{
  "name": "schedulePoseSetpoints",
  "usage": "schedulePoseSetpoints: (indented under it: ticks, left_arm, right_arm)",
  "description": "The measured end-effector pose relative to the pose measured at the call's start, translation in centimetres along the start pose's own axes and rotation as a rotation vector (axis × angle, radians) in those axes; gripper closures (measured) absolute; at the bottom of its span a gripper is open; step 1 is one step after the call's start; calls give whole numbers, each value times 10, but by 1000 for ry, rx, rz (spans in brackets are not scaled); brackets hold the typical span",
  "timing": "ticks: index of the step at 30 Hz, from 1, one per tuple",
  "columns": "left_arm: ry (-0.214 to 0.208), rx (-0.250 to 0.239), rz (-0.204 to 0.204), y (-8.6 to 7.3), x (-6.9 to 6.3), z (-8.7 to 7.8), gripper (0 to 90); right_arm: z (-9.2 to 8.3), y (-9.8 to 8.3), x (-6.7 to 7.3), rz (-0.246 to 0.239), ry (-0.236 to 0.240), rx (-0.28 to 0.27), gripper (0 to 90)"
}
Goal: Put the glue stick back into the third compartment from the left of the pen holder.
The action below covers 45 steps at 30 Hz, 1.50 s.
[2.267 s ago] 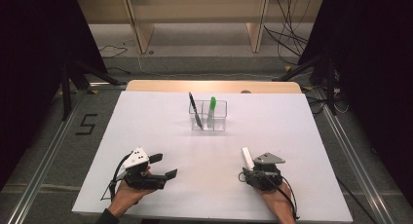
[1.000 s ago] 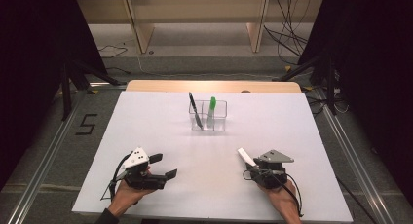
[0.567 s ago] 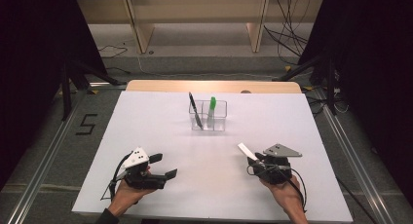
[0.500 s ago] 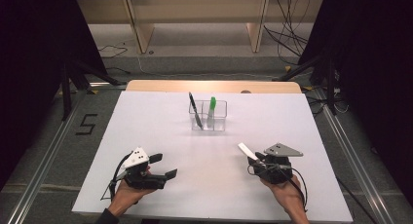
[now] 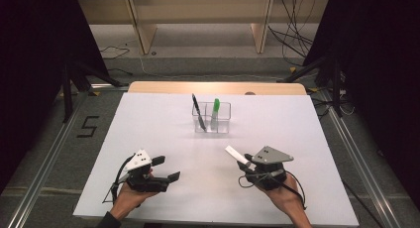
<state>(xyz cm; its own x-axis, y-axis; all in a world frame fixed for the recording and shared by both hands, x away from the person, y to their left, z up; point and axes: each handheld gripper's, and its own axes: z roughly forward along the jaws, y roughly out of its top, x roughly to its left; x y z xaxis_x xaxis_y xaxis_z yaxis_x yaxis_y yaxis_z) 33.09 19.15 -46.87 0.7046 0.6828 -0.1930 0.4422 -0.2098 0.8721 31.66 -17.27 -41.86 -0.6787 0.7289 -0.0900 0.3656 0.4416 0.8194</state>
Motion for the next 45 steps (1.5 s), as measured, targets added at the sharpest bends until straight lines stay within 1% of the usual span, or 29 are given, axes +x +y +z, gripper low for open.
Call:
schedulePoseSetpoints:
  ticks: [2, 4, 6, 9, 11, 12, 13, 14, 16, 18, 19, 21, 22, 23, 24, 25, 27, 29, 30, 31, 33, 35, 36, 38, 40, 41, 42, 44, 45]
  left_arm:
    - [-5, 0, -4, 1, 2, 0, 151]
    - [-8, 0, -10, 2, 2, 1, 151]
    - [-4, 2, -8, 3, 3, 2, 150]
    - [-6, 2, 7, 5, 1, 3, 150]
    - [-21, 2, 16, 8, 1, 3, 151]
    - [-40, 7, 18, 10, 1, 4, 151]
    - [-58, 13, 15, 12, 1, 4, 150]
    - [-71, 23, 16, 13, 1, 5, 151]
    - [-87, 39, 33, 16, 1, 6, 151]
    - [-102, 50, 44, 19, 0, 7, 150]
    - [-107, 55, 51, 21, -1, 7, 151]
    - [-121, 69, 71, 26, -2, 9, 151]
    - [-133, 80, 83, 29, -2, 9, 150]
    - [-139, 83, 93, 31, -2, 9, 151]
    - [-148, 94, 108, 33, -3, 10, 151]
    - [-151, 102, 118, 35, -3, 10, 151]
    - [-154, 123, 157, 40, -4, 11, 151]
    - [-167, 138, 177, 45, -6, 11, 152]
    - [-173, 147, 192, 47, -7, 12, 152]
    - [-176, 155, 210, 50, -9, 12, 152]
    - [-185, 177, 249, 56, -11, 12, 152]
    - [-206, 196, 283, 62, -14, 12, 152]
    - [-213, 204, 302, 65, -17, 13, 152]
    - [-227, 233, 345, 70, -23, 15, 152]
    - [-244, 270, 398, 75, -30, 16, 152]
    - [-249, 281, 418, 77, -34, 17, 152]
    - [-254, 292, 433, 79, -37, 19, 152]
    - [-267, 326, 463, 81, -42, 23, 152]
    - [-268, 345, 485, 81, -45, 25, 152]
  right_arm:
    - [0, 3, 8, -51, 3, 2, 656]
    - [1, 6, 16, -123, -3, -3, 656]
    - [2, 8, 24, -179, -2, -10, 656]
    - [4, 9, 34, -268, -10, -16, 656]
    - [4, 9, 41, -346, -32, -20, 656]
    - [5, 8, 44, -390, -46, -27, 656]
    - [6, 6, 47, -444, -59, -33, 656]
    - [7, 4, 50, -484, -65, -39, 656]
    - [9, -1, 57, -564, -69, -55, 656]
    - [12, -5, 63, -618, -95, -58, 656]
    - [13, -6, 65, -648, -100, -58, 656]
    - [14, -8, 66, -685, -91, -83, 656]
    - [14, -10, 67, -685, -91, -90, 655]
    - [14, -10, 68, -699, -96, -93, 656]
    - [15, -11, 69, -727, -102, -99, 656]
    - [14, -12, 70, -745, -107, -101, 656]
    - [14, -13, 73, -783, -107, -114, 656]
    - [15, -16, 77, -826, -118, -125, 656]
    - [15, -17, 79, -868, -122, -130, 656]
    - [15, -19, 81, -889, -122, -134, 656]
    - [15, -22, 84, -960, -118, -147, 656]
    - [15, -25, 87, -993, -116, -157, 656]
    - [15, -25, 87, -1018, -111, -165, 656]
    - [16, -27, 89, -1053, -109, -178, 656]
    - [16, -29, 91, -1079, -102, -173, 656]
    - [17, -30, 91, -1091, -108, -175, 656]
    - [17, -30, 91, -1100, -103, -170, 656]
    - [18, -31, 92, -1125, -103, -174, 656]
    - [19, -32, 92, -1134, -101, -177, 656]
